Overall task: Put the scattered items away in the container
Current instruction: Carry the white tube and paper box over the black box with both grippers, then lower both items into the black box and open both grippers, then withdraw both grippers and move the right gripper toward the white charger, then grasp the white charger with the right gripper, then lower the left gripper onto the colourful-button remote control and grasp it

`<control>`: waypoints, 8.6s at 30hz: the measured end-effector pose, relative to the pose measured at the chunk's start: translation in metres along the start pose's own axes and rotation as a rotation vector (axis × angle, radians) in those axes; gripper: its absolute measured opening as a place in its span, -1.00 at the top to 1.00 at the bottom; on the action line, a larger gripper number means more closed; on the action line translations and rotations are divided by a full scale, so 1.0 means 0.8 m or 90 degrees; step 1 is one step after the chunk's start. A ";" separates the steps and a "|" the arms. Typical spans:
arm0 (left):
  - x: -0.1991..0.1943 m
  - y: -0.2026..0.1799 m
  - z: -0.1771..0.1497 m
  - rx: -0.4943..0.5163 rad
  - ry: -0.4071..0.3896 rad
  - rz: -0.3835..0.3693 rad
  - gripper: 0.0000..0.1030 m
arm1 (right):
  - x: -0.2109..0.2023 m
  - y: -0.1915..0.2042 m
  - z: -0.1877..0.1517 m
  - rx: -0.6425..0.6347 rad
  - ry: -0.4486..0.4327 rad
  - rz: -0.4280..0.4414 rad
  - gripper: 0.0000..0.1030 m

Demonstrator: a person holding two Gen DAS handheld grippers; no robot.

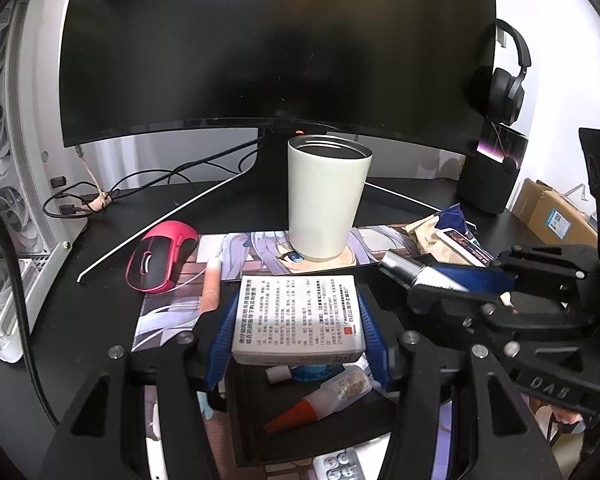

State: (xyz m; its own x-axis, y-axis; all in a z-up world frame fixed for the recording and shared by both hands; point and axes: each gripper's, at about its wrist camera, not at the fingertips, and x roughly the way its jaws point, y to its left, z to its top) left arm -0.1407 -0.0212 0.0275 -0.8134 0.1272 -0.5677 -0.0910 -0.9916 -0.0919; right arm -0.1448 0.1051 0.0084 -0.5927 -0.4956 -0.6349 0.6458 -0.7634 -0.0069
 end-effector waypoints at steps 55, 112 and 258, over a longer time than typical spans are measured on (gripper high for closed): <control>-0.070 0.007 -0.045 -0.046 -0.054 -0.030 -1.00 | -0.087 -0.016 -0.070 0.088 -0.120 0.013 -0.99; -0.114 0.000 -0.063 -0.040 -0.125 0.134 -1.00 | -0.100 0.004 -0.085 0.131 -0.122 0.037 -0.99; -0.065 -0.056 -0.113 0.001 0.010 0.076 -1.00 | -0.100 -0.013 -0.105 0.098 -0.052 -0.068 -0.23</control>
State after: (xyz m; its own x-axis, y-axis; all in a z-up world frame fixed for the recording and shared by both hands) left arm -0.0427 0.0187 -0.0126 -0.8092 0.0083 -0.5875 0.0049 -0.9998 -0.0209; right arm -0.0635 0.1875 -0.0053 -0.6956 -0.4353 -0.5715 0.4995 -0.8648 0.0507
